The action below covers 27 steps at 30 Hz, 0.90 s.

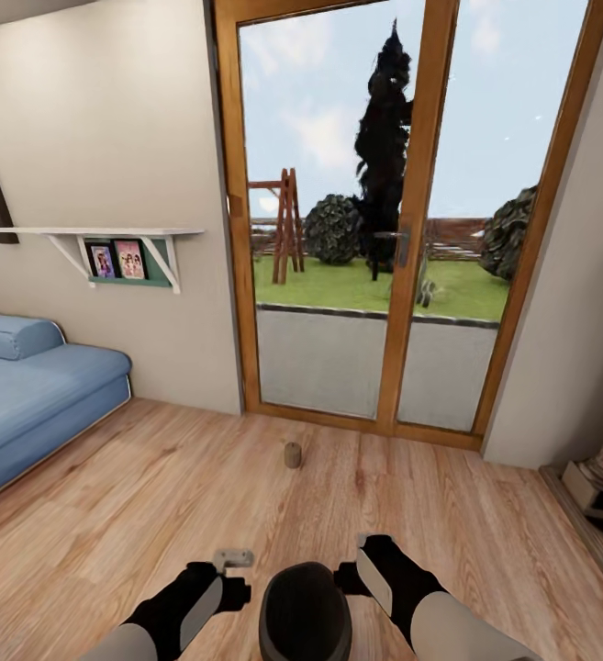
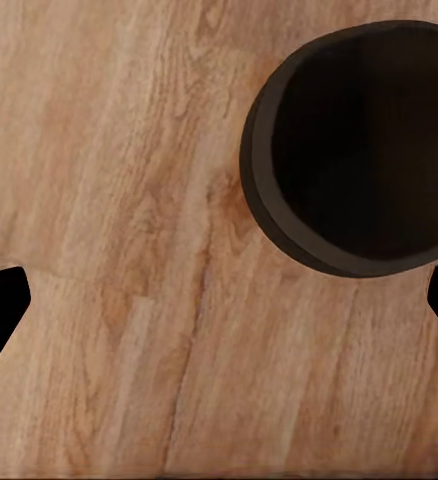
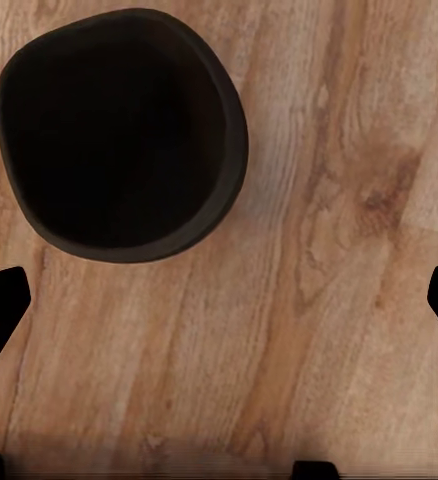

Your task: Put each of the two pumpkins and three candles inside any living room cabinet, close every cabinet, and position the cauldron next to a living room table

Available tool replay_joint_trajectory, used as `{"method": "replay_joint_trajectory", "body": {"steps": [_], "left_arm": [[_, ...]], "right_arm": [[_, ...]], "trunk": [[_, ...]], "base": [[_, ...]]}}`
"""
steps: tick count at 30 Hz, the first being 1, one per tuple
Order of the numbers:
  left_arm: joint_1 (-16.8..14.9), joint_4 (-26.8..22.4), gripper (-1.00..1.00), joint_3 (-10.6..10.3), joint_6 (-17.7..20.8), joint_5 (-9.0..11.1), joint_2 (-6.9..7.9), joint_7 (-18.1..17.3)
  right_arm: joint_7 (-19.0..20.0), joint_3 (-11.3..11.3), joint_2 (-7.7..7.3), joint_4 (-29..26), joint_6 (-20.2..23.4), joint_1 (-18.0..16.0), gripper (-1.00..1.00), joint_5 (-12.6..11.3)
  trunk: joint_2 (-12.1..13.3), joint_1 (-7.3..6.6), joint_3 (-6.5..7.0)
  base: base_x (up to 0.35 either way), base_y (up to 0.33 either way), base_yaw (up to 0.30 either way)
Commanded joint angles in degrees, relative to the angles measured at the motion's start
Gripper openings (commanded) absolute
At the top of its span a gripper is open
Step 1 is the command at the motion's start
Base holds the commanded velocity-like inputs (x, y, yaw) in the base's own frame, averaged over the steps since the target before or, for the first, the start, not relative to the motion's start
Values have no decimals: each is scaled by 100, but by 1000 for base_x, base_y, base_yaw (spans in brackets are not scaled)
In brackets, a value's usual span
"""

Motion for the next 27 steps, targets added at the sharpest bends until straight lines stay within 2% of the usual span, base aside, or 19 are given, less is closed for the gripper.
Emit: {"method": "replay_joint_trajectory", "body": {"steps": [1, 8, 14, 27], "left_arm": [[-4, -10, 100, -43, 71, 60, 0, 46], [-5, 4, 100, -43, 403, 67, -144, 61], [-5, 1, 100, -42, 596, 77, -164, 30], [0, -26, 100, -42, 519, 73, -134, 15]], "right_arm": [[-45, 44, -4, -9, 38, -3, 100, -61], [-45, 44, 11, -9, 102, -3, 100, -64], [-45, 44, 11, -9, 108, -3, 100, -60], [-45, 44, 11, -9, 109, -3, 100, -56]], "trunk": [[-3, 0, -6], [-3, 0, -6], [-3, 0, -6], [-43, 22, -24]], "base": [[7, 0, 0], [2, 0, 0], [0, 0, 0], [0, 0, 0]]}}
